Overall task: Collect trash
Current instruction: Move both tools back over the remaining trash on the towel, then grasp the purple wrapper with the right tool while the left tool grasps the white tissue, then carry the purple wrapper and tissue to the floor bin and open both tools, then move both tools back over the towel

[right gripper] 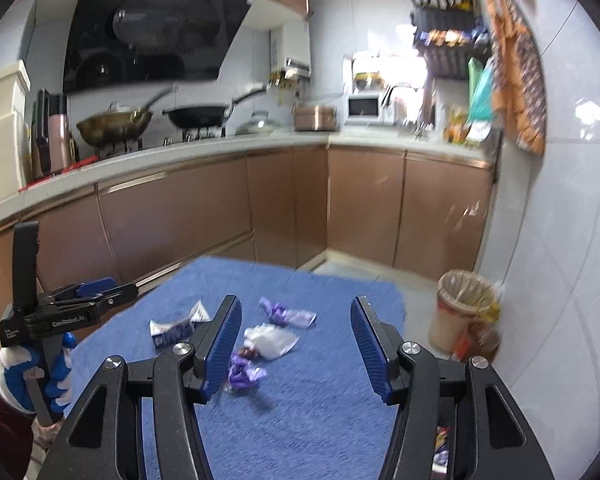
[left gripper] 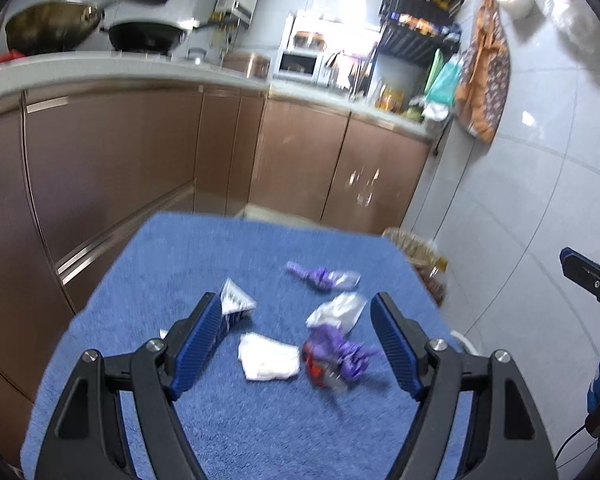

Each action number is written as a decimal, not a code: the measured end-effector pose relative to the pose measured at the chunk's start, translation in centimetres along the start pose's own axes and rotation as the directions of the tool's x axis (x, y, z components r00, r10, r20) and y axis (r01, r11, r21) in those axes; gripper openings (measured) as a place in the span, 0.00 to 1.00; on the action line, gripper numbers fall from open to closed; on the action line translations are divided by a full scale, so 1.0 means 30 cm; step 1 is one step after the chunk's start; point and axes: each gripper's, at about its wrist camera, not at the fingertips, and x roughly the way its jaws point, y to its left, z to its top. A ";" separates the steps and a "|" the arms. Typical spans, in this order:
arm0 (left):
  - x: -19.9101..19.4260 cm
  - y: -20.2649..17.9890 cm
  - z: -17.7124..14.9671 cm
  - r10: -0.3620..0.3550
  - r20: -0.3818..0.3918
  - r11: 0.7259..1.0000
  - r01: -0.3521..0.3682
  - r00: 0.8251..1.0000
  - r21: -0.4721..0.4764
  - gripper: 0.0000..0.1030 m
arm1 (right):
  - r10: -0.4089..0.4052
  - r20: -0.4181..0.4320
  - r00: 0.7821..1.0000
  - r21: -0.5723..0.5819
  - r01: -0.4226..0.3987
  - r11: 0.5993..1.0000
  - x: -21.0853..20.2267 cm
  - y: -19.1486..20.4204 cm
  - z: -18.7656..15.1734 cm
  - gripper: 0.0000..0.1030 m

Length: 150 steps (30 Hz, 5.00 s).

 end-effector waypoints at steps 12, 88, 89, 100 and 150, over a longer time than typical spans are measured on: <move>0.266 0.100 -0.111 0.066 -0.160 0.998 -0.068 0.985 -0.007 0.73 | 0.140 -0.239 0.961 -0.018 -0.149 0.989 0.360 0.036 -0.124 0.52; 0.077 -0.048 -0.029 0.037 -0.059 0.995 -0.031 0.998 0.090 0.07 | 0.184 -0.180 0.966 -0.051 -0.196 0.979 0.212 -0.061 -0.113 0.10; 0.076 -0.071 -0.015 0.025 -0.053 0.995 -0.020 0.998 0.098 0.06 | 0.171 -0.161 0.972 -0.047 -0.181 0.982 0.186 -0.080 -0.106 0.10; 0.250 -0.520 0.063 -0.167 -0.120 0.947 0.193 0.979 0.257 0.06 | -0.033 -0.073 0.997 0.098 0.040 0.994 0.021 -0.386 -0.129 0.10; 1.093 -1.350 -0.209 -0.194 -0.483 0.875 0.374 0.854 0.308 0.54 | -0.305 -0.478 0.824 0.379 0.506 0.775 0.374 -1.042 -0.669 0.40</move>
